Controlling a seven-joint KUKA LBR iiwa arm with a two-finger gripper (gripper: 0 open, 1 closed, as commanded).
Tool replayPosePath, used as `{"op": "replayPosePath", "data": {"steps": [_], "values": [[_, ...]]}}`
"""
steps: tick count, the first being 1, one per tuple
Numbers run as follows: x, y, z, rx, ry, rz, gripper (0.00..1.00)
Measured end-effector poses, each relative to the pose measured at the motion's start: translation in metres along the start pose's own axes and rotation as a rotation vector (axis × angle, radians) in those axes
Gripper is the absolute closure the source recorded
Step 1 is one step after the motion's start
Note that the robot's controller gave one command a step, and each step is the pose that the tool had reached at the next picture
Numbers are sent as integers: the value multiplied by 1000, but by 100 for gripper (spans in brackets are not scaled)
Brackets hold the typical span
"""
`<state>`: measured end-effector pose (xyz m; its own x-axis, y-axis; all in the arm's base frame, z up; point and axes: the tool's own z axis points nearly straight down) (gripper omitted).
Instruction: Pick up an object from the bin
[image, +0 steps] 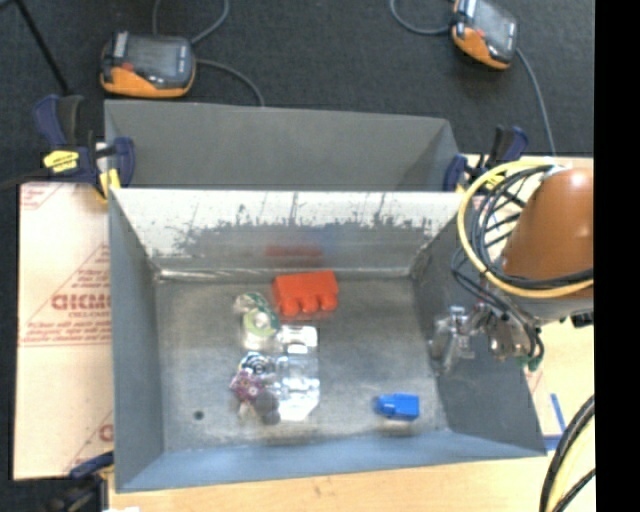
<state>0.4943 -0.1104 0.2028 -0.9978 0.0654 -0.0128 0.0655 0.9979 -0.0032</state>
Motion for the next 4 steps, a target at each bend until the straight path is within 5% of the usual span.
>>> {"op": "replayPosePath", "data": {"steps": [1, 2, 3, 4], "values": [[2, 1, 5, -2, 9, 1, 0], [11, 12, 134, -3, 6, -192, 0], [11, 12, 132, -2, 6, -193, 100], [-21, 6, 59, -1, 0, -186, 100]]}}
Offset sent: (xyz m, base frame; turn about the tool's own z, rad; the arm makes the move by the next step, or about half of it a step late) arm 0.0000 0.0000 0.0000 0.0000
